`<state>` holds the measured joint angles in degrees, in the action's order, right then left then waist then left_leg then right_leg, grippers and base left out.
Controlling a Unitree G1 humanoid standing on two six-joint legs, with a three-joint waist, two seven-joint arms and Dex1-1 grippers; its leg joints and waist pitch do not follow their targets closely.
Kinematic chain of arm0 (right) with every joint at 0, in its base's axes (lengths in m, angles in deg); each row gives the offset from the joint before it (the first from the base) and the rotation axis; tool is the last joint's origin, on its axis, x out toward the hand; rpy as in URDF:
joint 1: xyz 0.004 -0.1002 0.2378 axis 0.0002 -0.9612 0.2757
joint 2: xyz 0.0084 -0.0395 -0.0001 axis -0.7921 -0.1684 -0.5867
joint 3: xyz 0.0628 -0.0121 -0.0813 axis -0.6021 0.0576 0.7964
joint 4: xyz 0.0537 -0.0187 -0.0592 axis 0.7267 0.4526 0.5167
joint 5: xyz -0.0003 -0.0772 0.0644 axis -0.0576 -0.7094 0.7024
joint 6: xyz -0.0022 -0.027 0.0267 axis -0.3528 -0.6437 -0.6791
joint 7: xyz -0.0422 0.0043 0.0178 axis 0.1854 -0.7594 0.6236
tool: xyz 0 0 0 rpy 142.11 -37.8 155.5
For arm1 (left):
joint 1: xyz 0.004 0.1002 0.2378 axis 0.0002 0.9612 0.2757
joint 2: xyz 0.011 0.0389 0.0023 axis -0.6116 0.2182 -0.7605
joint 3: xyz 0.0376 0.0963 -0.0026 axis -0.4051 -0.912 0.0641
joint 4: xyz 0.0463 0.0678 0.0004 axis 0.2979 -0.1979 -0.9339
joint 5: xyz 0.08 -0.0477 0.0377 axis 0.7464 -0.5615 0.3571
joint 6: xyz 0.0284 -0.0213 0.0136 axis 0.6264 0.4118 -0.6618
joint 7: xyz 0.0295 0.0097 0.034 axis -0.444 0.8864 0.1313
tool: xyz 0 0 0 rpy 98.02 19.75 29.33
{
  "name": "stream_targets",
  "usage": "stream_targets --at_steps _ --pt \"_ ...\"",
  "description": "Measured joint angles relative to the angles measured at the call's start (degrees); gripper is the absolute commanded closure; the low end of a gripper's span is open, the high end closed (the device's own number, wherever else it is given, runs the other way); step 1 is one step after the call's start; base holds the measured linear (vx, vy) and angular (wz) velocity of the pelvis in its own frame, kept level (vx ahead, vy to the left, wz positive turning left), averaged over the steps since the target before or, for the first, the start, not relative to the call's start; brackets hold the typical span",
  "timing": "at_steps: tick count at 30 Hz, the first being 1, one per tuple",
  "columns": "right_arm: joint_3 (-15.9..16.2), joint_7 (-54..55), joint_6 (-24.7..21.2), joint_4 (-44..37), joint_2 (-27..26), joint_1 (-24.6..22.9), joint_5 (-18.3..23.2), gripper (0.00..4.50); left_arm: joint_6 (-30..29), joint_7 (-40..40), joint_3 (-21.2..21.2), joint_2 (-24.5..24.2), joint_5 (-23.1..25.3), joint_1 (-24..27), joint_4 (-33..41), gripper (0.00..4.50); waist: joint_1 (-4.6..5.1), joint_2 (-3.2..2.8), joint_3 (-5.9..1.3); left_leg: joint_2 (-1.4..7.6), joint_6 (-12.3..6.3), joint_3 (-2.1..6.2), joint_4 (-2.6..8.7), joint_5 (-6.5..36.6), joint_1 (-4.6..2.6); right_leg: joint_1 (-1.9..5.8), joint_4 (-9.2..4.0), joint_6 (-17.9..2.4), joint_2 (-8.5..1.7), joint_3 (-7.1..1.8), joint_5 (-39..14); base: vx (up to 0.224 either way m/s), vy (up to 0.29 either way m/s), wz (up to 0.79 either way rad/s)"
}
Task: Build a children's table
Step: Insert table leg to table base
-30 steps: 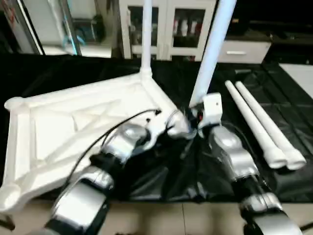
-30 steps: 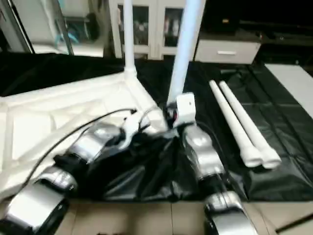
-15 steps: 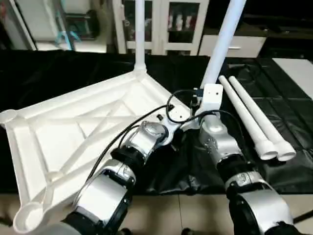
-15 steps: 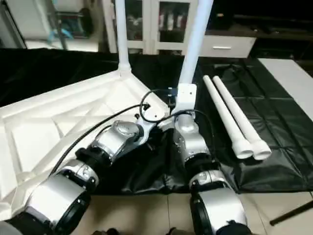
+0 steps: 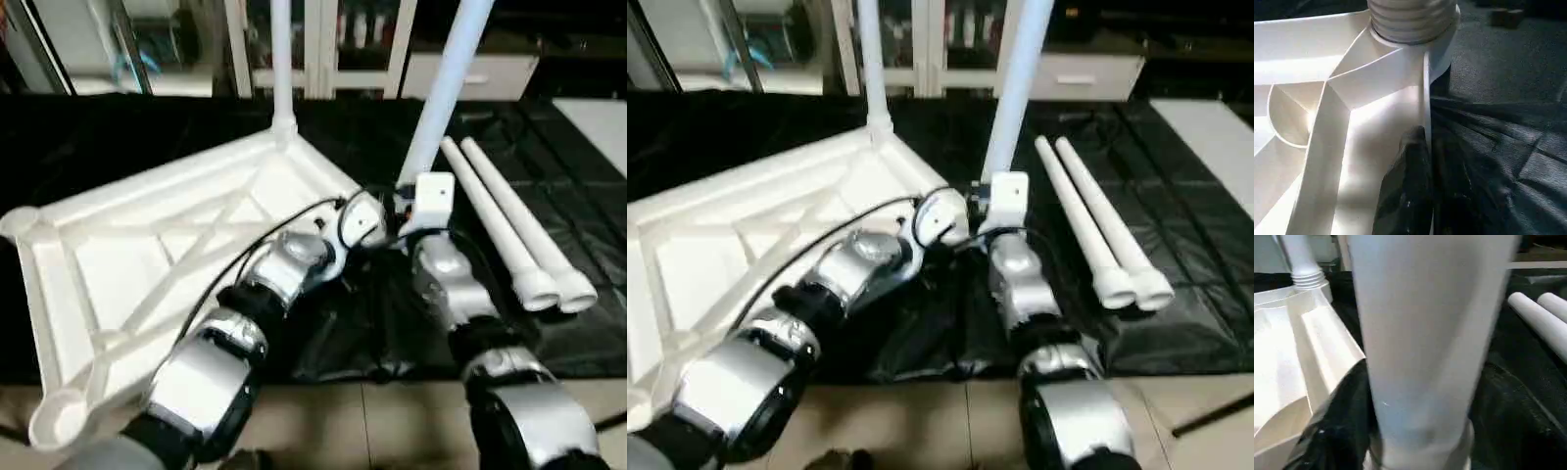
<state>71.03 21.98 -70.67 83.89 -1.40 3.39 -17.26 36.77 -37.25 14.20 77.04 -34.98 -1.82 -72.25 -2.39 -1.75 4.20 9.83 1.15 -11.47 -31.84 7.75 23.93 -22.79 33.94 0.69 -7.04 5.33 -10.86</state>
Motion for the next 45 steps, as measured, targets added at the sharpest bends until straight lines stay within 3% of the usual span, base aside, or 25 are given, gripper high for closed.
stream_targets --at_steps 5,7,11,16,23,29,34,45 --pt "0.48 -5.16 -3.14 -7.82 1.91 -3.98 0.82 0.79 1.07 0.85 0.01 -0.93 0.03 -0.28 -0.14 4.50 -0.04 -0.16 -0.10 0.04 -0.04 -0.21 -0.19 -0.03 0.20 -0.14 -0.33 -0.25 0.00 -0.13 1.11 0.000 0.000 0.00" --pt "1.36 -9.18 -6.73 -16.83 4.31 -8.83 2.34 0.65 1.74 1.77 -0.09 -1.28 0.04 -0.36 -0.23 4.50 -0.40 -0.27 -0.17 0.06 -0.06 -0.24 -0.13 -0.04 0.21 -0.09 -0.52 -0.16 0.02 -0.11 1.06 0.000 0.000 0.00" --pt "1.99 -15.28 -12.26 -26.89 8.98 -14.45 4.87 0.41 3.51 4.28 -0.35 -3.31 0.14 -0.16 -0.21 4.50 -0.51 -0.34 -0.22 0.07 -0.22 -0.28 -0.31 -0.09 0.23 -0.13 -0.58 -0.08 0.07 -0.24 1.01 0.000 0.000 0.00" --pt "3.53 -25.90 -17.56 -36.67 16.49 -19.34 7.72 0.41 5.74 11.43 -1.49 -7.15 0.14 2.01 2.33 4.50 -0.63 -0.54 -0.36 0.11 -0.36 -0.37 -0.39 0.01 0.16 -0.03 -0.74 -0.07 0.10 -0.34 1.01 0.000 0.000 0.00" --pt "4.30 -41.03 -21.99 -44.89 25.88 -23.00 11.98 0.41 9.48 29.15 -4.88 -14.83 -1.27 9.04 12.54 4.50 -1.27 -1.04 -0.84 0.12 -0.40 -0.37 -0.52 0.04 0.07 0.16 -0.76 -0.07 0.10 -0.39 1.01 0.000 0.000 0.00" --pt "7.54 -51.44 -24.17 -45.75 30.66 -23.35 13.20 0.41 9.90 37.77 -8.04 -18.47 -2.18 12.23 18.84 4.50 -2.80 -1.12 -1.01 0.13 -0.41 -0.39 -0.72 0.05 -0.10 0.42 -0.68 -0.10 0.10 -0.45 1.03 0.000 0.000 0.00" --pt "11.24 -56.03 -25.48 -45.71 31.31 -23.31 12.81 0.41 7.54 40.54 -9.34 -19.59 -2.04 13.71 22.55 4.50 -2.76 -1.02 -1.00 0.07 -0.48 -0.79 -0.69 0.12 -0.85 0.83 -0.69 -0.03 0.11 -1.09 0.98 0.000 0.000 0.00" --pt "15.95 -57.47 -22.21 -39.13 29.16 -19.34 6.26 0.41 5.85 40.89 -10.16 -20.12 -1.59 14.44 25.15 4.50 -2.72 -0.75 -1.11 0.05 -0.59 -1.20 -0.74 0.18 -0.92 0.74 -0.69 -0.03 0.16 -1.53 0.99 0.000 0.000 0.00"
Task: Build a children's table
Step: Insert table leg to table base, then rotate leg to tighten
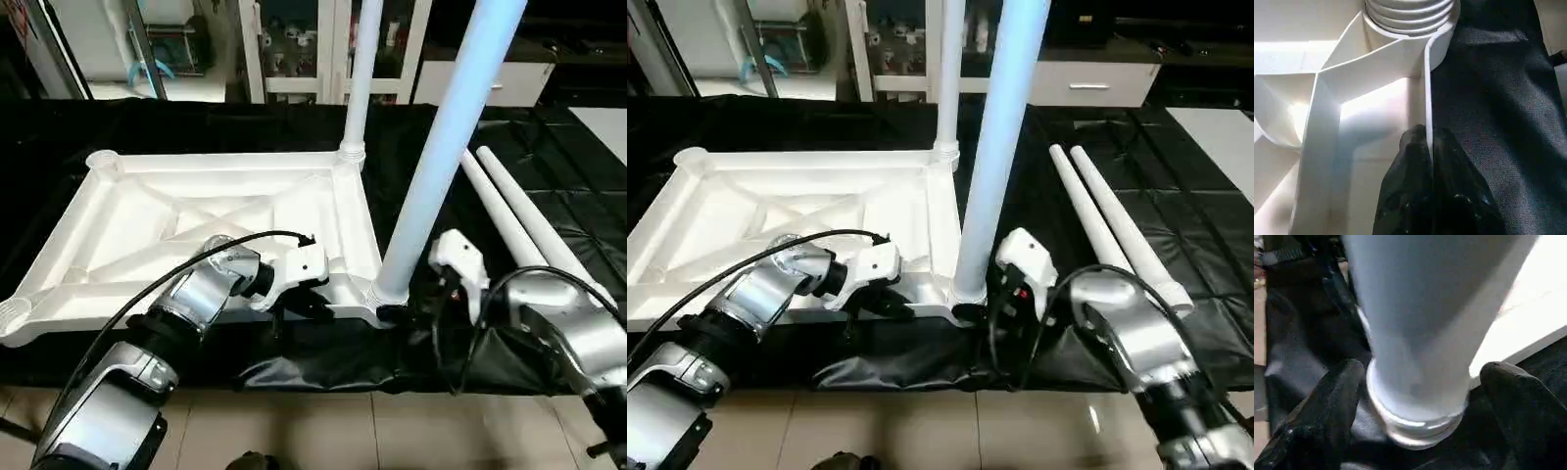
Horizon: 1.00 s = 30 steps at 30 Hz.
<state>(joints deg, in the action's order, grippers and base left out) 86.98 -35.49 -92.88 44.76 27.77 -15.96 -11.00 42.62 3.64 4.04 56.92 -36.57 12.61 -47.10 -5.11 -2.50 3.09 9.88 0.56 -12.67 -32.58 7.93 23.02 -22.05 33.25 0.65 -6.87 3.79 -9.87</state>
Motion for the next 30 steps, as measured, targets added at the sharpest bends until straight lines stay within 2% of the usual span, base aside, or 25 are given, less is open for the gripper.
stream_targets --at_steps 4,8,9,11,12,19,30 --pt "0.25 -0.36 0.67 1.42 -0.76 1.11 -0.44 0.41 -0.74 0.04 -0.14 -0.13 0.01 0.32 0.99 4.50 -0.02 0.05 -0.03 0.00 -0.09 -0.02 -0.01 0.05 0.00 0.01 0.01 -0.02 0.00 -0.01 0.01 0.000 0.000 0.00" --pt "0.24 -0.94 0.88 2.59 -1.51 1.51 -0.41 0.69 -0.89 0.03 -0.16 -0.24 0.06 0.42 1.24 4.50 0.01 0.06 -0.04 0.01 -0.15 -0.04 -0.07 0.09 0.01 0.01 0.02 -0.02 0.00 -0.01 0.02 0.000 0.000 0.00" --pt "0.24 -1.16 0.95 2.87 -1.62 1.60 -0.41 0.90 -0.89 0.01 -0.16 -0.22 0.11 0.42 1.24 4.50 0.03 0.06 -0.04 0.01 -0.16 -0.05 -0.09 0.09 0.01 0.02 0.02 -0.03 0.00 -0.03 0.02 0.000 0.000 0.00" --pt "0.25 -1.79 1.22 3.36 -1.86 1.76 -0.45 0.95 -0.88 -0.09 -0.15 -0.20 0.29 0.41 1.24 4.50 0.07 0.09 -0.06 0.01 -0.16 -0.05 -0.10 0.09 0.01 0.01 0.02 -0.03 0.00 -0.04 0.02 0.000 0.000 0.00" --pt "0.30 -2.01 1.54 3.72 -2.03 1.90 -0.55 1.25 -0.88 -0.14 -0.13 -0.20 0.44 0.41 1.24 4.50 0.11 0.11 -0.07 0.01 -0.16 -0.05 -0.12 0.09 0.00 0.02 0.02 -0.03 0.00 -0.04 0.02 0.000 0.000 0.00" --pt "0.82 -3.05 2.54 5.28 -2.25 2.75 -1.27 1.70 -0.99 -0.73 -0.20 -0.11 0.56 0.44 1.27 4.50 0.15 0.14 -0.09 0.02 -0.16 -0.08 -0.21 0.09 0.00 0.02 0.03 -0.04 0.00 -0.09 0.03 0.000 0.000 0.00" --pt "0.52 -3.20 3.55 7.07 -3.46 3.01 -1.72 1.78 -1.03 -1.07 -0.14 -0.18 0.67 0.74 1.27 4.50 0.30 0.47 -0.30 0.04 -0.19 -0.10 -0.30 0.12 -0.07 0.02 0.18 -0.05 0.00 -0.12 0.04 0.000 0.000 0.00"
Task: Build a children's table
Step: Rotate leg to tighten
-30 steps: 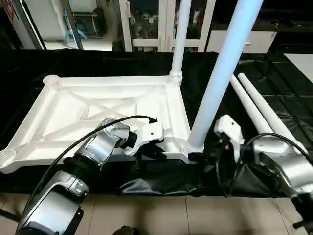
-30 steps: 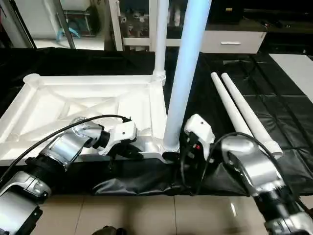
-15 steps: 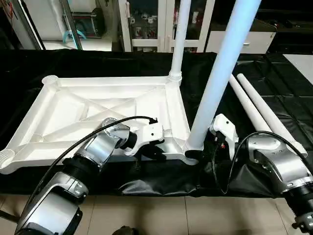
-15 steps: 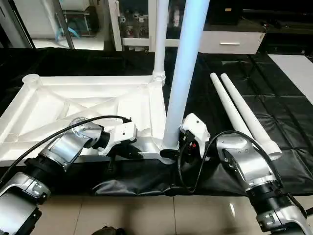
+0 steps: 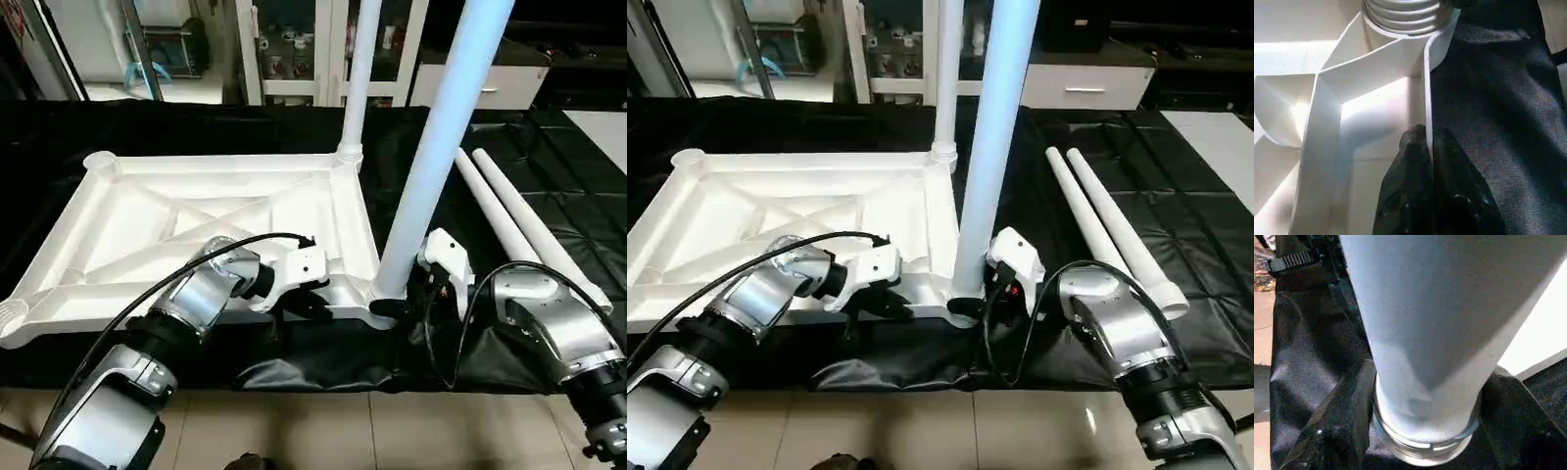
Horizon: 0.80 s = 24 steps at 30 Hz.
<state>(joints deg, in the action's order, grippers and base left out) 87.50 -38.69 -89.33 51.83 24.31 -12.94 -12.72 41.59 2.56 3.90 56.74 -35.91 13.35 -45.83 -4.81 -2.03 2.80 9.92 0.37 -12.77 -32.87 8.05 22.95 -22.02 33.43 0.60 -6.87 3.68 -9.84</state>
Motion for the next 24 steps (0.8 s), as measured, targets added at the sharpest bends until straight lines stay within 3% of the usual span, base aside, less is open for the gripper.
stream_targets --at_steps 2,7,12,15,18,21,23,24 --pt "-1.33 3.87 0.16 1.98 -3.13 0.05 -0.32 1.78 -0.60 -1.76 0.92 0.53 0.04 -0.06 -0.92 4.50 0.37 0.26 -0.20 0.05 0.01 0.01 -0.01 0.00 -0.08 0.00 0.07 0.00 0.04 0.00 0.00 0.000 0.000 0.00" --pt "-3.53 16.50 0.02 6.50 -9.13 1.80 -1.91 1.78 -1.62 -8.69 2.97 3.77 0.97 -2.48 -6.97 4.50 2.51 0.35 -0.30 -0.01 0.03 0.07 -0.18 0.01 -0.19 0.03 -0.06 0.33 0.03 -0.05 -0.20 0.000 0.000 0.00" --pt "-6.78 32.04 -1.35 11.37 -16.19 4.72 -4.12 1.80 -2.78 -18.07 4.82 8.56 1.32 -6.00 -14.36 4.50 3.83 0.36 -0.27 -0.23 0.04 0.63 -0.43 0.02 -0.19 -0.11 -0.48 0.38 -0.02 0.10 -0.24 0.000 0.000 0.00" --pt "-9.58 46.18 -0.17 18.33 -22.35 8.80 -5.38 1.80 -4.66 -27.14 6.60 13.04 1.84 -8.69 -19.45 4.50 4.93 0.26 -0.15 -0.53 0.05 1.34 -0.51 0.04 -0.17 -0.37 -0.97 0.39 -0.06 0.47 -0.25 -0.043 0.018 -0.06" --pt "-11.68 56.20 2.21 23.30 -25.86 11.48 -5.99 1.80 -5.04 -33.27 7.41 16.33 1.98 -10.38 -22.67 4.50 5.99 -0.25 0.14 -0.52 0.04 1.76 -0.10 0.06 -0.07 0.34 -2.09 0.33 -0.38 1.72 -0.28 -0.021 0.011 -0.03" --pt "-13.33 61.66 4.96 26.18 -27.70 12.61 -6.24 1.80 -5.01 -36.70 7.87 18.04 2.01 -11.20 -24.32 4.50 6.19 -0.29 0.23 -0.56 0.05 1.37 0.36 0.06 -0.06 0.01 -2.21 0.17 -0.46 1.63 -0.26 0.000 0.000 0.00" --pt "-13.51 62.62 5.99 27.50 -28.19 13.27 -6.38 1.80 -4.84 -37.37 7.99 18.17 2.01 -11.23 -24.55 4.50 6.02 -0.26 0.28 -0.52 0.08 1.52 0.40 0.09 -0.09 -0.42 -2.34 0.17 -0.56 1.99 -0.26 0.000 0.000 0.00" --pt "-13.75 63.01 6.99 28.41 -28.73 13.51 -6.70 1.80 -4.64 -37.35 8.13 18.29 2.00 -11.29 -24.87 4.50 6.00 -0.31 0.31 -0.42 0.08 1.75 0.39 0.09 -0.08 -0.20 -2.53 0.18 -0.56 2.42 -0.26 0.000 0.000 0.00"
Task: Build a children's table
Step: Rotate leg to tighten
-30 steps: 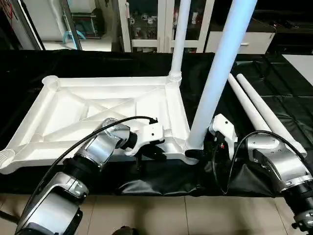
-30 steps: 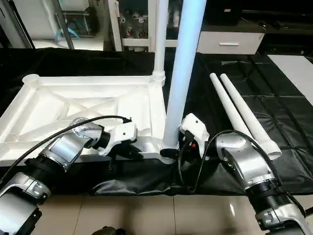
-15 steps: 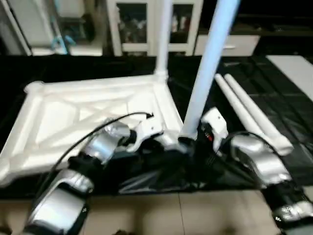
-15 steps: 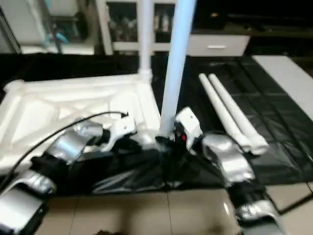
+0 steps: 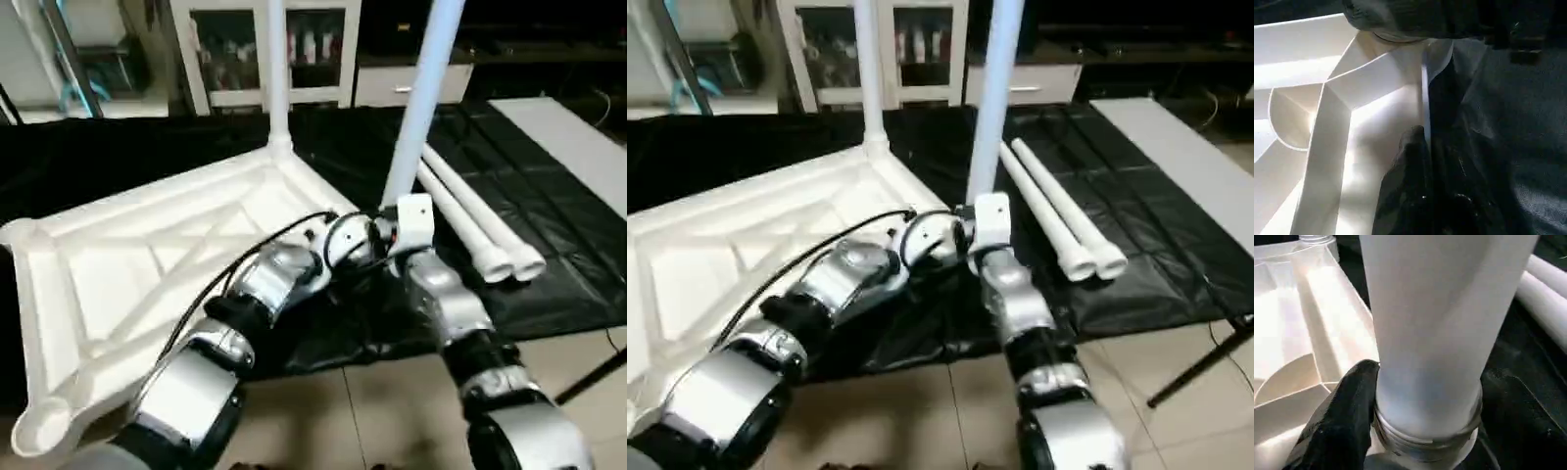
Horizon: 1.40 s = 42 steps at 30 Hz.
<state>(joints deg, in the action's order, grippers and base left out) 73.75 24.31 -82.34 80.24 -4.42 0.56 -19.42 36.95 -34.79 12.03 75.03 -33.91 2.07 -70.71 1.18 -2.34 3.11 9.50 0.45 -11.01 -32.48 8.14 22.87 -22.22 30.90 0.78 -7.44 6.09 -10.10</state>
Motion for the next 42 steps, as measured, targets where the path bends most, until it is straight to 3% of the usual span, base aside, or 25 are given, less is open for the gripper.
stream_targets --at_steps 2,4,5,7,8,12,13,22,27,29,30,31,32,33,34,35,36,37,38,39,42 --pt "-0.22 0.41 1.36 1.12 -0.46 0.23 -0.25 1.80 0.31 -0.01 0.16 0.07 0.03 -0.05 -0.32 4.50 0.00 -0.12 0.07 0.16 0.00 0.30 0.02 0.00 0.04 0.43 -0.39 0.01 0.01 0.58 0.00 0.000 0.000 0.00" --pt "-0.39 0.75 3.38 2.28 -0.78 0.34 -0.72 1.80 1.02 -0.01 0.31 0.00 0.05 -0.09 -0.63 4.50 -0.03 -0.17 0.13 0.20 0.01 0.24 0.28 0.00 0.09 0.44 -0.49 -0.01 0.05 0.57 0.00 0.000 0.000 0.00" --pt "-0.42 0.58 4.01 2.62 -0.81 0.35 -0.73 1.45 1.25 -0.01 0.32 0.00 0.05 -0.19 -0.87 4.50 -0.01 -0.16 0.13 0.18 0.01 0.02 0.39 0.00 0.06 0.36 -0.41 -0.04 0.06 0.35 0.02 0.000 0.000 0.00" --pt "-0.73 -2.40 5.07 2.86 -0.55 0.25 -0.34 1.45 2.02 0.02 0.40 -0.47 0.01 -0.54 -1.57 4.50 -0.04 -0.07 0.19 0.04 0.01 -0.43 0.62 0.00 -0.03 -0.01 -0.34 -0.06 0.02 -0.19 0.03 0.000 0.000 0.00" --pt "-0.79 -3.67 5.25 2.85 -0.31 0.18 -0.09 1.08 2.12 0.08 0.40 -0.56 0.00 -0.56 -1.57 4.50 -0.12 -0.05 0.22 0.01 0.01 -0.42 0.63 0.01 -0.03 -0.16 -0.35 -0.06 -0.01 -0.20 0.03 0.000 0.000 0.00" --pt "-0.78 -7.86 5.96 0.20 0.35 -0.46 0.15 0.97 2.37 0.37 0.54 -1.68 0.01 -0.58 -1.57 4.50 0.16 -0.03 0.30 0.06 0.01 -0.17 0.52 0.00 0.04 -0.06 -0.83 -0.05 0.02 0.08 0.03 0.000 0.000 0.00" --pt "-0.41 -9.20 5.92 -1.25 0.68 -0.65 0.31 0.70 2.46 0.67 0.56 -1.93 0.02 -0.57 -1.57 4.50 0.19 -0.04 0.32 0.06 0.01 -0.12 0.53 0.00 0.05 -0.06 -0.96 -0.06 0.03 0.15 0.03 0.000 0.000 0.00" --pt "3.90 -25.50 -3.79 -15.53 11.00 -5.88 0.76 0.05 3.83 9.89 -0.92 -6.71 0.11 1.26 1.92 4.50 -0.02 0.25 0.52 0.04 0.01 -0.21 0.53 0.00 -0.09 -0.33 -0.99 -0.06 0.08 -0.05 0.03 0.000 0.000 0.00" --pt "6.32 -37.90 -8.44 -21.92 19.42 -8.47 1.88 0.05 5.78 20.08 -3.42 -11.23 0.05 4.78 8.28 4.50 -0.32 0.27 0.55 0.04 0.01 -0.27 0.54 0.00 -0.41 -0.41 -0.97 -0.06 0.09 -0.12 0.03 0.000 0.000 0.00" --pt "6.87 -41.89 -9.12 -23.50 20.84 -9.45 2.88 0.05 6.56 23.90 -4.52 -13.04 0.04 5.84 10.40 4.50 -0.30 0.09 0.78 0.21 0.01 -0.23 0.56 0.01 -0.83 0.10 -1.23 -0.05 0.08 0.57 0.03 0.000 0.000 0.00" --pt "7.29 -45.46 -9.26 -24.32 21.99 -10.00 4.10 0.05 6.93 26.73 -5.31 -14.37 -0.16 6.77 12.34 4.50 -0.30 -0.20 1.05 0.47 0.02 -0.30 0.86 0.01 -1.05 0.94 -1.35 -0.33 0.21 1.22 -0.18 0.000 0.000 0.00" --pt "7.41 -47.97 -9.46 -25.11 22.87 -10.69 4.96 0.05 6.97 28.86 -5.86 -15.15 -0.53 7.13 13.57 4.50 -1.18 -0.20 1.36 0.50 0.03 -0.61 1.30 0.00 -0.87 1.09 1.06 -1.61 0.15 1.01 -1.56 0.000 0.000 0.00" --pt "7.40 -50.17 -9.55 -25.89 23.72 -11.64 5.80 0.05 7.11 30.50 -6.68 -15.64 -0.58 7.19 14.35 4.50 -2.08 0.20 1.29 0.56 0.05 -1.90 1.58 -0.01 -0.98 1.08 4.63 -3.38 0.10 0.36 -2.92 0.028 -0.099 0.22" --pt "7.60 -52.47 -9.85 -26.26 24.25 -11.50 6.46 0.05 7.70 31.87 -7.22 -16.10 -0.58 7.49 15.60 4.50 -3.12 1.98 0.88 0.35 0.27 -3.90 2.11 0.11 -1.70 0.64 6.01 -1.34 0.23 -2.05 -3.45 0.028 -0.099 0.22" --pt "7.86 -53.82 -10.03 -26.40 24.41 -11.22 6.78 0.05 8.13 32.73 -7.61 -16.23 -0.54 7.61 16.30 4.50 -3.96 2.06 0.96 0.08 0.68 -3.53 0.85 1.15 -1.48 0.18 5.94 -0.15 0.01 -2.55 -3.65 0.066 -0.130 0.13" --pt "8.19 -54.97 -10.05 -26.40 24.66 -11.15 6.85 0.05 8.33 33.48 -7.79 -16.19 -0.51 7.84 16.49 4.50 -5.19 1.67 0.91 0.07 0.54 -1.17 -1.71 3.31 -1.75 0.07 5.98 0.13 0.14 -2.51 -3.48 0.079 -0.058 -0.16" --pt "8.39 -56.12 -9.99 -26.37 25.11 -11.08 6.86 0.05 8.45 34.26 -7.94 -15.87 -0.53 7.90 16.55 4.50 -6.08 0.63 0.31 0.15 1.88 1.46 -2.45 2.72 -2.23 0.20 6.11 0.22 0.42 -1.80 -3.31 0.079 -0.058 -0.16" --pt "8.39 -56.77 -9.87 -26.21 25.51 -11.08 6.85 0.05 8.45 34.46 -8.08 -15.64 -0.51 7.58 16.55 4.50 -6.04 0.03 -0.08 0.17 2.26 1.31 -2.12 2.51 -1.94 0.06 5.93 0.16 0.64 -1.97 -3.04 0.112 -0.013 0.00" --pt "8.45 -57.51 -9.74 -26.05 25.77 -10.89 6.77 0.05 8.57 34.63 -8.11 -15.45 -0.53 7.38 16.64 4.50 -5.97 0.11 -0.15 0.43 2.40 0.74 -1.92 2.40 -1.98 -0.25 5.65 -0.72 1.24 -2.78 -2.03 0.023 -0.015 0.27" --pt "8.67 -58.31 -9.48 -25.52 25.88 -10.28 6.57 0.05 8.62 34.78 -8.17 -15.20 -0.54 7.31 16.91 4.50 -5.83 0.18 -0.17 0.59 2.37 0.35 -1.89 2.38 -1.77 -0.42 5.64 -0.95 1.34 -3.05 -1.76 0.023 -0.015 0.27" --pt "9.43 -60.32 -8.25 -23.69 26.15 -8.91 6.00 0.05 8.37 35.15 -8.20 -15.54 -0.54 7.30 17.35 4.50 -5.71 0.19 -0.17 0.60 2.31 0.14 -1.84 2.42 -1.64 -0.51 5.47 -0.97 1.35 -3.16 -1.74 0.000 0.000 0.00"
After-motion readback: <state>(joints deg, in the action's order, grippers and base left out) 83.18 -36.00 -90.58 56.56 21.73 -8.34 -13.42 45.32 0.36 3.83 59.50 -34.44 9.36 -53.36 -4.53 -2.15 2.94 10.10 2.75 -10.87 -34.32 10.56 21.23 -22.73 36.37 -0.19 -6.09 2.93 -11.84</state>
